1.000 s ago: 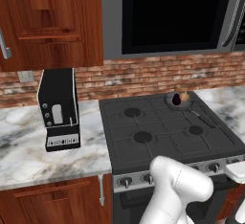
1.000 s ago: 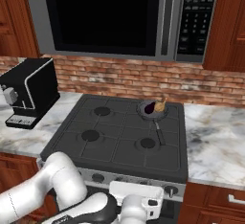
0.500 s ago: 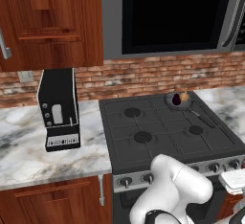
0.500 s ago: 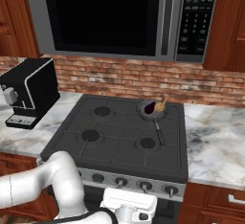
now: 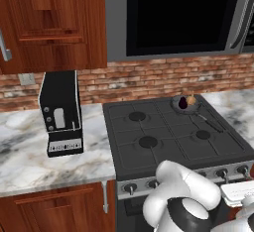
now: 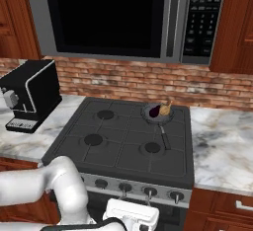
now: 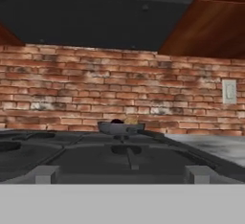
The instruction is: Put the onion and eggplant in the pan. Then turn on the rear right burner and set the heat to medium.
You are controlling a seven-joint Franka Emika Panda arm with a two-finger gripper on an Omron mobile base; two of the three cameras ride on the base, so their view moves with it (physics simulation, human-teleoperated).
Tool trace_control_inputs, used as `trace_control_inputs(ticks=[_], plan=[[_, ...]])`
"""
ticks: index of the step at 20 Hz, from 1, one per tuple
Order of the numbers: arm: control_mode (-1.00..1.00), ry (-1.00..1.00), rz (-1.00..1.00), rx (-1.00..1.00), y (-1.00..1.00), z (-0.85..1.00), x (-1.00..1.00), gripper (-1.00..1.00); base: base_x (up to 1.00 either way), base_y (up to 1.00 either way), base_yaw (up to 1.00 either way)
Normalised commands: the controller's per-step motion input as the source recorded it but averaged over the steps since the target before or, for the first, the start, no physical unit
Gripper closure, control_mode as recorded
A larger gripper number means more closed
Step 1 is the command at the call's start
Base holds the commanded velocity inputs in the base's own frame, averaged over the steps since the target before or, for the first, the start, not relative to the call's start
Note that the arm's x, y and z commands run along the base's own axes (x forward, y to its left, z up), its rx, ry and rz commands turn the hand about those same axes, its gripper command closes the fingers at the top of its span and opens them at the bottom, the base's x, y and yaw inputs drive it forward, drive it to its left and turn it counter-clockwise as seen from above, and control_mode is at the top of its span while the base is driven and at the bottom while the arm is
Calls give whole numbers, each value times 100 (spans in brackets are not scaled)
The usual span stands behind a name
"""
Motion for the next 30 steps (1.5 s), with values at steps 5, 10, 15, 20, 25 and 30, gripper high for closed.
trace_control_inputs(ticks=[5, 10, 15, 20, 25, 30], plan=[[-100, 1, 5, -1, -33, -37, 0, -100, 0, 0, 0], [-100, 10, 4, -3, -33, -40, 5, -100, 0, 0, 0], [-100, 10, 7, -3, -11, -31, 4, -100, 0, 0, 0], [-100, 8, 6, -2, 0, -33, 8, -100, 0, 0, 0], [-100, 7, 8, -1, 0, -15, 24, -100, 0, 0, 0], [-100, 0, 9, 0, 0, 0, 5, -100, 0, 0, 0]])
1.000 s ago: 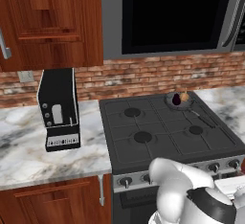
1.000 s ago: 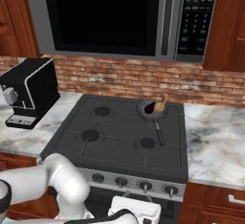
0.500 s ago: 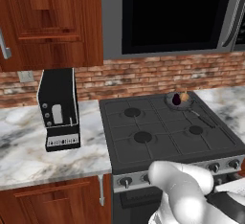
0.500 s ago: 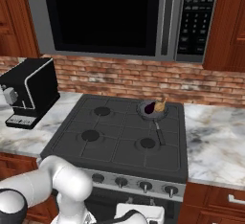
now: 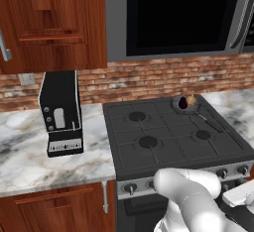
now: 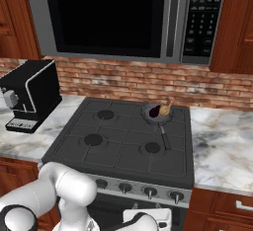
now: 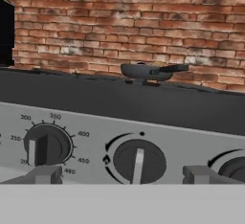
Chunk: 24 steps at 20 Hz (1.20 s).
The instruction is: Put the onion and eggplant in the pan. Then turn on the rear right burner and set the heat to medium.
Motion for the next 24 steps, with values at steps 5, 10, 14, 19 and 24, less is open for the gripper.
trace_control_inputs(ticks=[5, 10, 14, 19, 24], plan=[[-100, 0, 2, 0, 0, 0, 4, -100, 0, 0, 0], [-100, 0, 0, 3, 0, 0, 12, -100, 0, 0, 0], [-100, 0, 0, 12, 0, 7, 0, -100, 0, 0, 0], [-100, 1, 0, 15, 0, 0, 6, -100, 0, 0, 0], [-100, 2, 0, 25, -1, 0, 2, -100, 0, 0, 0]])
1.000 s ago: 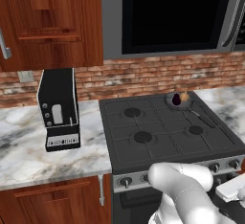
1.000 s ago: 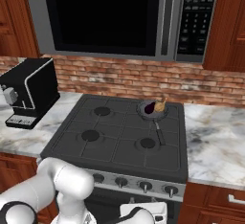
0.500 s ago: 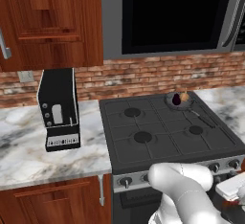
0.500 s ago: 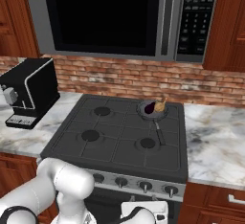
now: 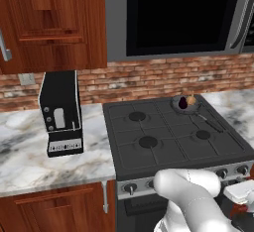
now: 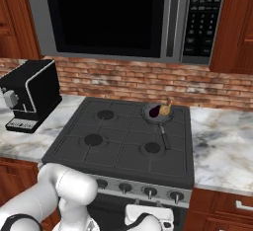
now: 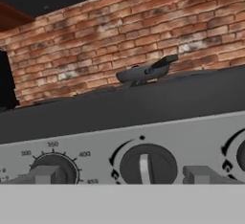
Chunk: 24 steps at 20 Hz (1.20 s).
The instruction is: Put the onion and eggplant in the pan. Then turn on the rear right burner and set the heat to medium.
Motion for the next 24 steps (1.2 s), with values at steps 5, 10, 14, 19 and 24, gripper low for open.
trace_control_inputs(ticks=[5, 10, 14, 19, 24], plan=[[-100, 3, 0, 10, 2, -1, 7, -100, 0, 0, 0], [-100, 0, -1, -7, 1, 0, 1, -100, 0, 0, 0], [-100, 0, -7, -11, 0, -1, 19, -100, 0, 0, 0], [-100, 0, -15, -7, 2, 0, 13, -100, 0, 0, 0], [-100, 0, -19, -4, 7, 0, 8, -100, 0, 0, 0]])
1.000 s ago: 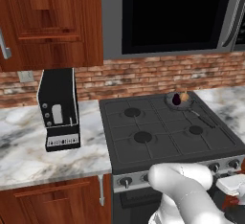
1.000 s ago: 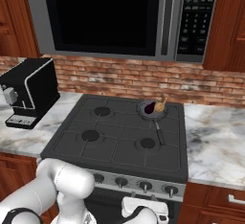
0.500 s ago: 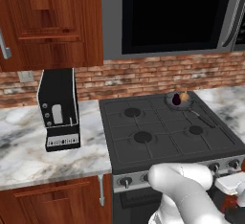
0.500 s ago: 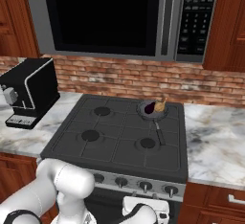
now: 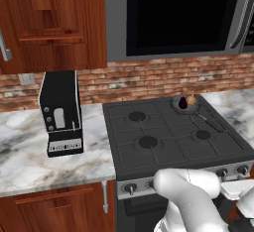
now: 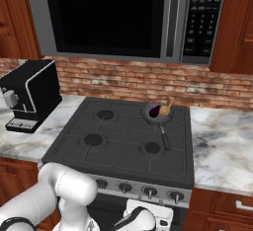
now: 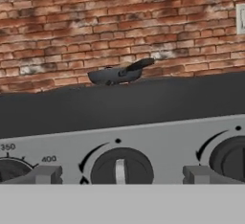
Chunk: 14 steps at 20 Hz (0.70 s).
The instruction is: Put the onion and eggplant in the pan. Then turn on the rear right burner and set the heat to medium.
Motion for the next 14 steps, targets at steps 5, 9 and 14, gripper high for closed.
trace_control_inputs(ticks=[5, 9, 14], plan=[[-100, 0, -11, -1, 0, 0, 10, -100, 0, 0, 0], [-100, 0, 0, 0, 0, 0, 27, -100, 0, 0, 0], [-100, 0, 0, 0, -1, -5, 5, -100, 0, 0, 0]])
